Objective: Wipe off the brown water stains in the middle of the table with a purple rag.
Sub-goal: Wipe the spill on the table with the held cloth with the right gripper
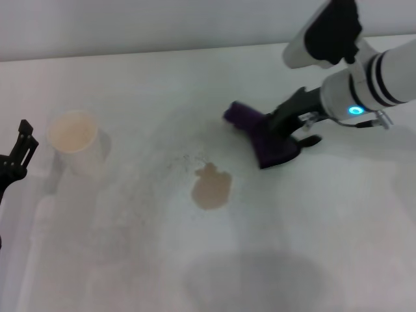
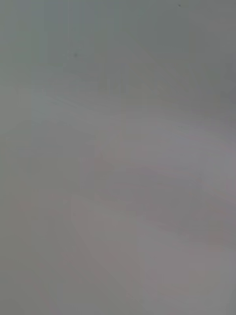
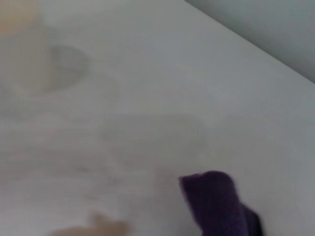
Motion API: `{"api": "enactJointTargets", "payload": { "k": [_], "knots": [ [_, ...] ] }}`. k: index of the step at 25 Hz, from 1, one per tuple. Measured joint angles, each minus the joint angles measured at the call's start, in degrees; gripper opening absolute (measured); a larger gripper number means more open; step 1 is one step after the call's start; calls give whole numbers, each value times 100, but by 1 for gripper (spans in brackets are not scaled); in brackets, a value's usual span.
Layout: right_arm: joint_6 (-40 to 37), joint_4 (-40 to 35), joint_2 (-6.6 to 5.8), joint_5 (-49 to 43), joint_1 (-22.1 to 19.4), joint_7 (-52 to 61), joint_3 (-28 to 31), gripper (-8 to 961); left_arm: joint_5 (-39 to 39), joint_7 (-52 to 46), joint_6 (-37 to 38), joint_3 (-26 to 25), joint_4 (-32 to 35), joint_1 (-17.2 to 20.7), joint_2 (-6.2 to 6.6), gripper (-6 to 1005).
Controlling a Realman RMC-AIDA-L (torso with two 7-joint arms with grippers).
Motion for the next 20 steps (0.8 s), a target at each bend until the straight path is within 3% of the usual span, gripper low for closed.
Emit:
{"api": "enactJointTargets", "payload": {
  "k": [10, 16, 20],
  "knots": [
    [417, -206, 47, 870, 197, -645, -1704, 96, -88, 0, 1, 0, -18, -3, 0, 889],
    [152, -166, 76, 1061, 378, -656, -2586, 106, -89, 0, 1, 0, -21, -55, 0, 889],
    [-353, -91, 56, 1003, 389, -636, -2732, 112, -97, 0, 1, 0, -21, -58, 0, 889]
  ]
}}
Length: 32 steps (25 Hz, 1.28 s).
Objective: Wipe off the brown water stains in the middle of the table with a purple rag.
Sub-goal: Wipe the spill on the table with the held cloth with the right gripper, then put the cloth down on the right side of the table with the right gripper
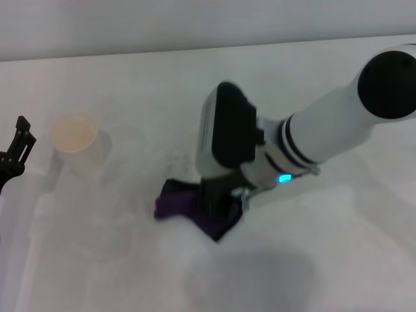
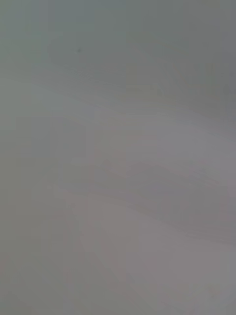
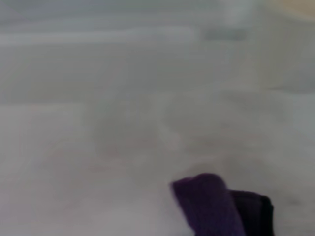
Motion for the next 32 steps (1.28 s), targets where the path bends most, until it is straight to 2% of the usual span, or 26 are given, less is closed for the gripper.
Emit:
{"api": "enactJointTargets", "payload": {
  "k": [4, 10, 14, 17, 22, 26, 30, 32],
  "knots": [
    [-498, 227, -36, -229, -26, 51, 398, 119, -43, 0, 0, 0, 0, 24, 0, 890],
    [-742, 653, -38, -541, -55, 52, 1472, 128, -124, -85, -1, 0, 6, 45, -8, 889],
    [-707, 815, -47, -549, -90, 52, 1808, 135, -125, -231, 0, 0, -4, 51, -1, 890],
    [-407, 800, -13, -487, -91, 49, 1666, 140, -124, -274, -1, 0, -18, 51, 0, 890],
    [-186, 428, 3, 228, -37, -22, 662, 148, -124, -277, -1, 0, -20, 13, 0, 890],
    [-192, 35, 20, 344, -61, -27, 159, 154, -124, -279, 4, 0, -14, -6, 0, 889],
    [-477, 15, 11, 362, -116, 78, 68, 160, -123, -280, 19, 0, -17, -4, 0, 889],
    [-664, 147, -21, 345, -205, 189, 274, 164, -123, -286, 23, 0, -22, -4, 0, 889]
  ]
}}
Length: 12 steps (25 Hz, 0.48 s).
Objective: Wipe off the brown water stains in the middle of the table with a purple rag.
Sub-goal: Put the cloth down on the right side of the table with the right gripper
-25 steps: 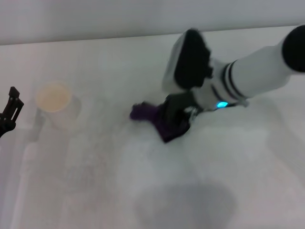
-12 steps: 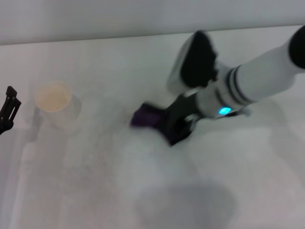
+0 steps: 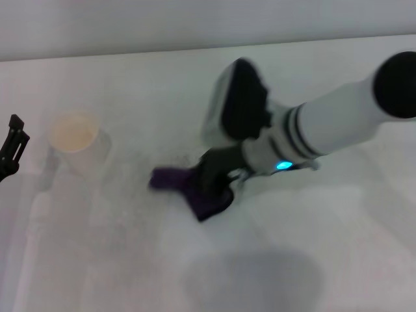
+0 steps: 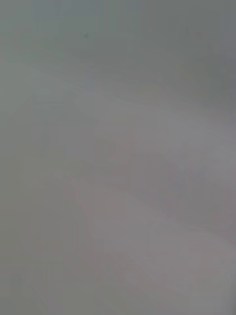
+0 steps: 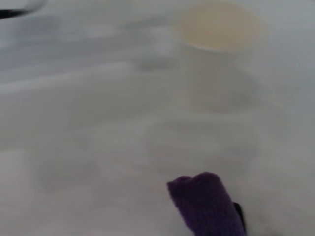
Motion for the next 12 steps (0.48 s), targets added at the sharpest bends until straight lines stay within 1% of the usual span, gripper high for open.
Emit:
{"api": "enactJointTargets", "payload": {
  "k": [4, 9, 12],
  "knots": [
    [-43, 143, -50, -165, -347, -38, 885, 170, 0, -4, 14, 0, -6, -5, 0, 889],
    [281, 81, -77, -393, -805, -175, 2053, 178, 0, -4, 14, 0, -14, -10, 0, 890],
    [477, 79, -60, -362, -956, -447, 2431, 183, 1, -4, 14, 0, -20, -32, 0, 890]
  ]
}}
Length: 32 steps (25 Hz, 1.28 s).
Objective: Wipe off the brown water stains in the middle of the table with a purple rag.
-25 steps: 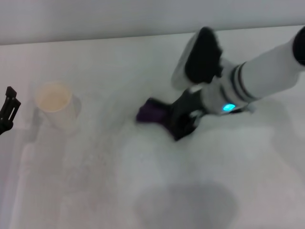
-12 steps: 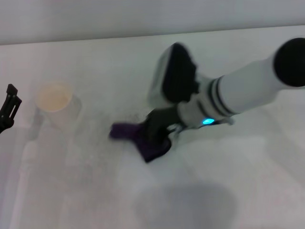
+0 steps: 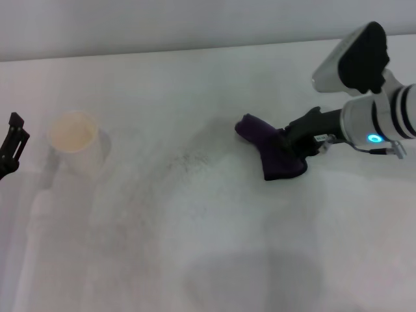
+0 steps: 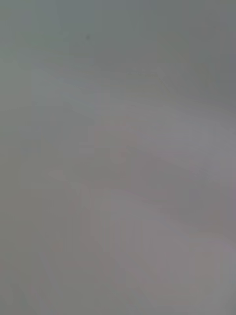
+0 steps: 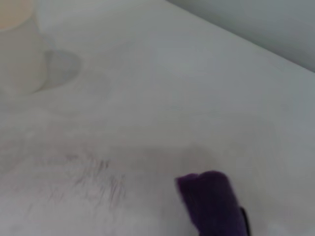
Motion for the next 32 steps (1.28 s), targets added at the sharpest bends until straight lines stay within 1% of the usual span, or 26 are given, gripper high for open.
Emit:
{"api": "enactJointTargets", "payload": {
  "k": [2, 6, 12, 15, 19, 21, 23, 24, 25, 26, 28, 31, 32],
  "knots": [
    [43, 0, 17, 64, -55, -212, 36, 186, -1, 0, 0, -1, -1, -13, 0, 890],
    [-10, 84, 30, 415, -62, -615, -81, 192, -1, 0, 0, 0, -2, -65, 0, 890],
    [-452, 88, 46, 1216, -101, -1111, -114, 202, 0, 0, 3, 0, -3, -71, 2, 889],
    [-782, 103, 26, 2004, -184, -1506, -11, 434, -1, 0, 5, 0, -9, -39, 6, 889],
    [-865, 335, 14, 3431, -340, -2465, 343, 545, -1, 0, 7, 0, -24, -18, 9, 889],
    [-787, 720, 10, 4355, -358, -2957, 619, 601, -1, 1, 7, 0, -57, -18, 9, 889],
    [-519, 1181, 7, 5067, -326, -3374, 950, 656, -1, 0, 7, 0, -90, -32, 9, 889],
    [-69, 1742, 7, 5641, -275, -3806, 1387, 684, -2, 0, -4, -1, -101, -53, 9, 889],
    [207, 2052, 10, 5948, -246, -4058, 1625, 705, -2, 0, -4, -1, -101, -53, 9, 889],
    [207, 2052, 10, 5948, -246, -4058, 1625, 726, 0, 0, -13, 0, -103, -64, 9, 889],
    [737, 2677, 20, 6537, -211, -4634, 2065, 768, -1, 1, -21, -4, -123, -84, 9, 889],
    [1529, 3748, 38, 7529, -190, -5969, 2613, 831, -1, 0, -28, -10, -202, -124, 8, 890],
    [1759, 4078, 47, 7871, -189, -6490, 2723, 831, -1, 0, -29, -11, -218, -133, 9, 890]
  ]
}}
